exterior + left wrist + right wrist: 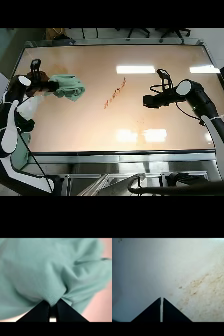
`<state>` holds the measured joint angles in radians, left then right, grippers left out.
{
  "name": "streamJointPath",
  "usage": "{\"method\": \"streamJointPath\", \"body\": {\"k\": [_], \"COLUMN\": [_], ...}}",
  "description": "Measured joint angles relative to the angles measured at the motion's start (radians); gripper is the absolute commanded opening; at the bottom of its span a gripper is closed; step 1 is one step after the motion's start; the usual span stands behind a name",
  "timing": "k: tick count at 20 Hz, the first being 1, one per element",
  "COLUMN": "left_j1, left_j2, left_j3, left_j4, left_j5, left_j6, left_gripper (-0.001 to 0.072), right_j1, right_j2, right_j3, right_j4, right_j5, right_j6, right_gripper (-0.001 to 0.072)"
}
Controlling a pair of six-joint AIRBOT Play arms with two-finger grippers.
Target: Fold the shirts.
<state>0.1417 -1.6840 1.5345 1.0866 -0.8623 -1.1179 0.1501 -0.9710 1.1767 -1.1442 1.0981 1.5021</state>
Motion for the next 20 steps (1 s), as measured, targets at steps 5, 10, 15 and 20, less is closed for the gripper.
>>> {"method": "streamJointPath", "body": {"k": [5,10,15,20], "left_j1": [-0.116,-0.288,-0.395,-0.377], "left_j2": [0.206,0.396,0.481,0.51], "left_j3": [0.01,-0.19,-0.379,-0.436], "left_j4": [-0.163,-0.256,-0.278,-0.271], "left_j5": [-0.218,-0.3,-0.214,-0.19], "left_j6": [-0.015,-0.053,-0.072,-0.099], "left_gripper": [0.0008,0.0009,0.036,0.066], "right_j1": [0.0,0.0,0.0,0.0], "right_j2": [0.026,0.077,0.091,0.093], "right_j3": [0.0,0.0,0.0,-0.002], "right_j4": [-0.016,-0.065,-0.08,-0.084], "right_j5": [0.008,0.069,0.106,0.139], "right_j6": [-0.03,-0.038,-0.039,-0.04], "right_gripper": [0.0017,0.0017,0.0129,0.0467]}}
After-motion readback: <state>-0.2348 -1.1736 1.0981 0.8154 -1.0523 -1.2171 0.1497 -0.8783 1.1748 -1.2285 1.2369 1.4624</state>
